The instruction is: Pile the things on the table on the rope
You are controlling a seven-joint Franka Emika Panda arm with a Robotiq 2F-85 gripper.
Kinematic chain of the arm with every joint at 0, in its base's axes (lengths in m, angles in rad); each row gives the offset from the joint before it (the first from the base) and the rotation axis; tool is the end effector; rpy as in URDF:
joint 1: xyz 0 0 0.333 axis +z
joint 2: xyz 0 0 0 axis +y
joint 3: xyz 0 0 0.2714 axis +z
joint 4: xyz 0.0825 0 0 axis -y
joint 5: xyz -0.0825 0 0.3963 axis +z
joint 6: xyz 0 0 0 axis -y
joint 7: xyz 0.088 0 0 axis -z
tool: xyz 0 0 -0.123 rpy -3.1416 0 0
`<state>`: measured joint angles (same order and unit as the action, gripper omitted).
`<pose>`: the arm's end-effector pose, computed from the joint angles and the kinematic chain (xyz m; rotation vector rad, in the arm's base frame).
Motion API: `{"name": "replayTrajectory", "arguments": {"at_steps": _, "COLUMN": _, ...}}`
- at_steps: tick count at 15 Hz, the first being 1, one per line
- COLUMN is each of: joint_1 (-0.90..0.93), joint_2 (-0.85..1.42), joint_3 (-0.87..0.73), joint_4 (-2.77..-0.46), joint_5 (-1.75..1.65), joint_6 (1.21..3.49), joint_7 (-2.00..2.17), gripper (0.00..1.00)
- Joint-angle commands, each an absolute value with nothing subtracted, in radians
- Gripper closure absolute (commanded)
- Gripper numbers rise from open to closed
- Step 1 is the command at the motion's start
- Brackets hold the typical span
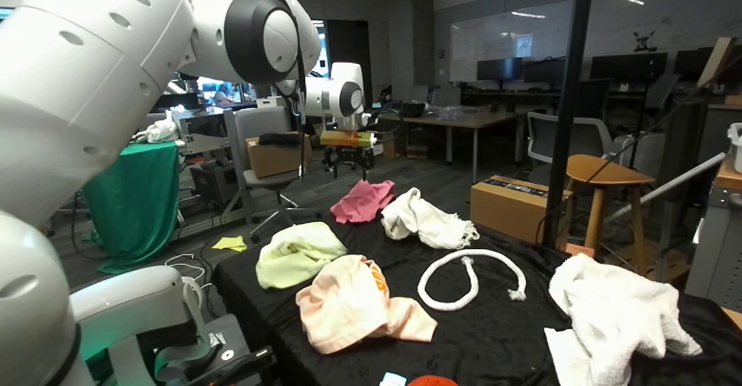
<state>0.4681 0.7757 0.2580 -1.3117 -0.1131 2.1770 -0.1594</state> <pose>0.5766 0.4554 0.2434 -2.7528 -1.2682 -0.1327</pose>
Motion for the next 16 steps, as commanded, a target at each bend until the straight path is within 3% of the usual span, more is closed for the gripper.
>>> {"name": "replayTrajectory", "arguments": {"at_steps": 1, "joint_1": 0.473, "joint_2": 0.846, "joint_3": 0.257, "joint_4": -1.25, "joint_5": -0.102, "joint_6": 2.262, "joint_7": -0.132, "gripper": 0.0}}
{"name": "replayTrajectory", "arguments": {"at_steps": 16, "joint_1": 0.513, "joint_2": 1.046, "joint_3": 0.214, "joint_4": -1.041, "joint_5": -0.108, "joint_6": 2.327, "joint_7": -0.036, "gripper": 0.0}}
